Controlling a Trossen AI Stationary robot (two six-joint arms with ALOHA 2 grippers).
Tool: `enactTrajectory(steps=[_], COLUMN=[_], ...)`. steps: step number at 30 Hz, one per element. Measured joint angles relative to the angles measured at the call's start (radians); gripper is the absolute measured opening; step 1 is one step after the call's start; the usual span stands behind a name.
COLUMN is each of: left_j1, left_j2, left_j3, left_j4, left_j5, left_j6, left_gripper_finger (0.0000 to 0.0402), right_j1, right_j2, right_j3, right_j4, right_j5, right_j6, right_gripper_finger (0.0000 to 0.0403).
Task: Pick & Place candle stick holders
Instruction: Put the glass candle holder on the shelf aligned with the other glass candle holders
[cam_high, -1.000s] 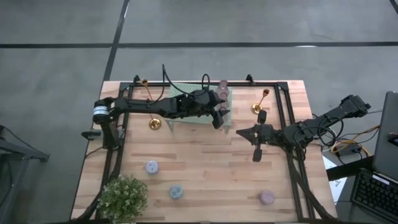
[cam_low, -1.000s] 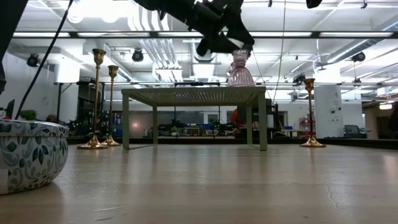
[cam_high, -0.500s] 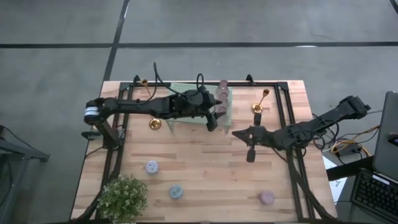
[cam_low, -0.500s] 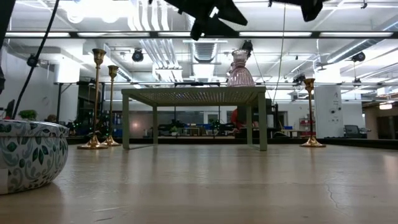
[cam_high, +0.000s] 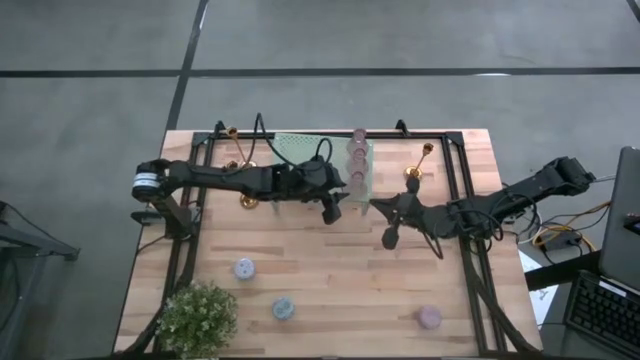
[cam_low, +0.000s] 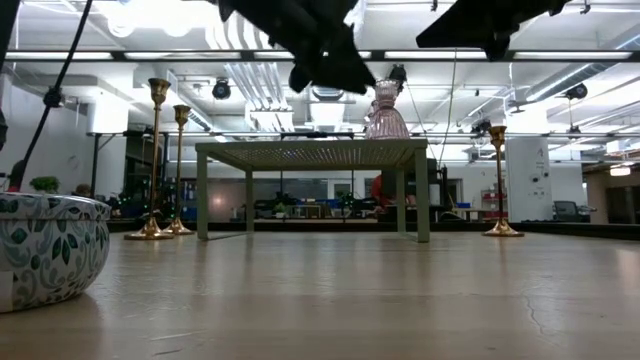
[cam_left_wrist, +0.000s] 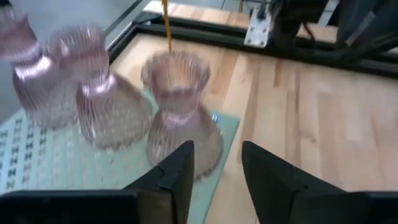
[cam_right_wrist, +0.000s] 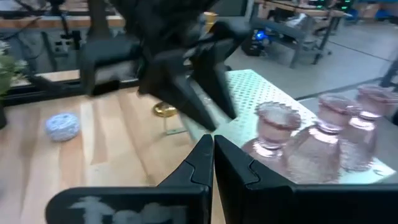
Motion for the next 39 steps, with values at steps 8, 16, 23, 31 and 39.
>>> enactTrajectory(steps=[8, 16, 23, 31, 39], left_j1=[0.001, 0.005, 0.01, 0.023, 0.028], left_j2=[0.0, 0.004, 0.005, 0.015, 0.015], left_j3=[-0.12, -0.169, -0.165, -0.165, -0.164], left_j4=[0.105, 0.161, 0.202, 0.234, 0.259], left_j5=[0.001, -0.069, -0.029, -0.024, -0.019], left_j6=[0.023, 0.019, 0.02, 0.02, 0.02], left_gripper_finger=[0.0105, 0.0074, 0.0073, 0.0071, 0.007], right_j1=[-0.003, -0.004, -0.004, -0.004, -0.004], right_j2=[-0.008, -0.009, -0.009, -0.009, -0.009], right_j3=[0.0, 0.0, 0.0, 0.0, 0.001], right_j4=[0.004, 0.005, 0.007, 0.011, 0.013], right_j5=[0.016, 0.016, 0.016, 0.015, 0.015], right_j6=[-0.011, -0.034, -0.037, -0.037, -0.037], right_gripper_finger=[0.0008, 0.0008, 0.0008, 0.0008, 0.0008])
